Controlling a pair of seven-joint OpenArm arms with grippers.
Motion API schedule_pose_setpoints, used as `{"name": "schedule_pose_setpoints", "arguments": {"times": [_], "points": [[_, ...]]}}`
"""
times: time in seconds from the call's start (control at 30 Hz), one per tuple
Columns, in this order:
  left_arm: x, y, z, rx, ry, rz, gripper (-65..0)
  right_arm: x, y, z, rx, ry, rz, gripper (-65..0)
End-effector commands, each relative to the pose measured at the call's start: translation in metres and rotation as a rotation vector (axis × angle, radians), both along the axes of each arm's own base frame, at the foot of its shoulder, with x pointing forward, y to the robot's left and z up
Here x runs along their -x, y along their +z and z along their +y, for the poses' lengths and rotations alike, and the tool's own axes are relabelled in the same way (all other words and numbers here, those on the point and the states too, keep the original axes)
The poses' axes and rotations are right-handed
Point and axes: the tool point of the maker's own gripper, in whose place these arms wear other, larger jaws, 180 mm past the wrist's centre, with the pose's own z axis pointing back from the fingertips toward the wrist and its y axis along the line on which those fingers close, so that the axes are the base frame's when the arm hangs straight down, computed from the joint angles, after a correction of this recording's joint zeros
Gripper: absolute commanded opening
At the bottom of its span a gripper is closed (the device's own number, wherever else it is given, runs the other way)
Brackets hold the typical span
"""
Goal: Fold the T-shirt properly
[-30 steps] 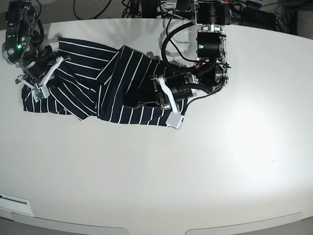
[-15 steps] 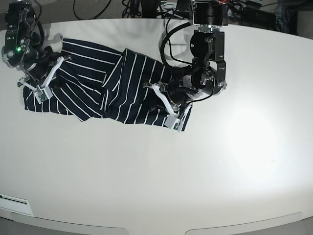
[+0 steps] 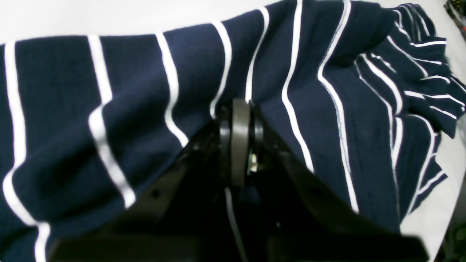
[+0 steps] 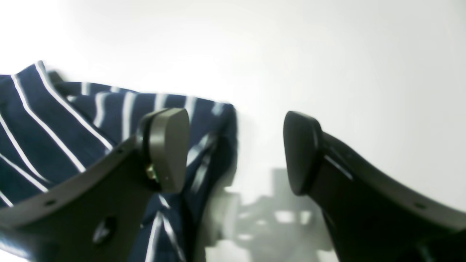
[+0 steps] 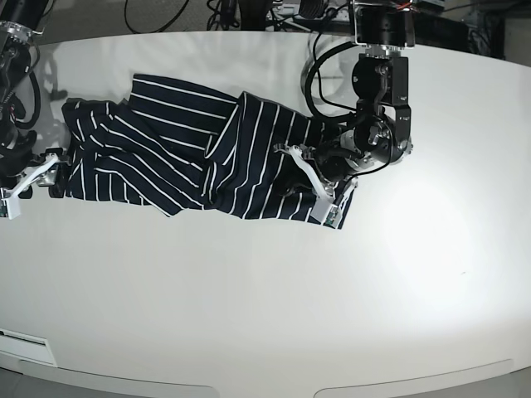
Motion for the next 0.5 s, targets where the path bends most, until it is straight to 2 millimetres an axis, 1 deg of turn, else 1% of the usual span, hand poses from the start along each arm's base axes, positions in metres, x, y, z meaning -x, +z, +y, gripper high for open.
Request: {"name": "schedule_pose_setpoints", "arguments": {"times": [0.0,0.07,0.2,0.3,0.4,0.47], "points": [[0.007,-0.016,0.016,-0.097,0.008,0.065,-65.0,-0.003,0.008,-0.009,-0.019,-0.014,-0.031,-22.8],[0.008,-0.016,0.015,-0.088,0.006,0.068,-65.0,0.003,-0.009,-0.012,-0.111,-0.034,0.006,-22.8],[0.008,-0.016,0.014,-0.084,0.005,0.07,-65.0,0.02,-0.051,-0.002,-0.325,-0.018,0.101,-22.8],[0.01,-0.017,0.014,-0.089,-0.001,0.08,-65.0,0.032,-0.073,0.0,-0.41,-0.022,0.158,-22.8],[0.011,-0.017,0.014,-0.09,-0.003,0.085,-65.0,0.039,-0.082,0.008,-0.499,-0.001,0.176,-22.8],[0.011,-0.017,0.014,-0.09,-0.003,0.086,-65.0,0.044,-0.082,0.021,-0.568,0.041,0.189,-22.8]]}}
